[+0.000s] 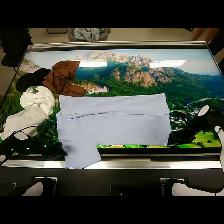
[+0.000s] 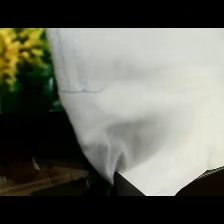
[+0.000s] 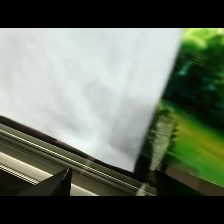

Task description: Fold the shirts.

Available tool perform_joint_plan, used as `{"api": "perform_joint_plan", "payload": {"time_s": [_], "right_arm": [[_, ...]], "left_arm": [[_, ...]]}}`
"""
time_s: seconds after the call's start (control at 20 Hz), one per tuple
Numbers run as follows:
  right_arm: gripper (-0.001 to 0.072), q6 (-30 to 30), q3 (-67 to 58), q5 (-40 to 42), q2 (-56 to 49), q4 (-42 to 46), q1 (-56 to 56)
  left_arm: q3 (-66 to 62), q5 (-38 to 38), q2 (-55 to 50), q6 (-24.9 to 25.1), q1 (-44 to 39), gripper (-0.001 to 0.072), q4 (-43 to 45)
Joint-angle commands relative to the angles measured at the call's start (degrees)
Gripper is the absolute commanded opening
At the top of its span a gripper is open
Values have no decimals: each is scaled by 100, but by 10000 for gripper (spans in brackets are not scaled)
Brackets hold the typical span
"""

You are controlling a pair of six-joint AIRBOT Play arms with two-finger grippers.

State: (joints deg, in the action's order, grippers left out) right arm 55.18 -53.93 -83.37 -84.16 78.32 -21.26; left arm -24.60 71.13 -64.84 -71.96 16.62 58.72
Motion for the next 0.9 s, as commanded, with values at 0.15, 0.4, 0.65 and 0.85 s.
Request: {"api": "perform_joint_plan", "payload": {"time_s": [0.15, 0.4, 0.65, 0.85], "right_arm": [[182, 313, 337, 975, -7, -555, 2], [47, 85, 328, 780, 63, -570, 2], [46, -208, -63, 949, 852, -601, 4], [45, -103, -1215, 1456, 715, -439, 514]], "left_arm": [[-2, -162, 7, 111, 7, 30, 13], [-83, -142, 72, 177, 9, 28, 17], [-1298, 118, 1064, -173, 7, 25, 52], [-2291, -466, 953, -601, -107, 23, 55]]}}
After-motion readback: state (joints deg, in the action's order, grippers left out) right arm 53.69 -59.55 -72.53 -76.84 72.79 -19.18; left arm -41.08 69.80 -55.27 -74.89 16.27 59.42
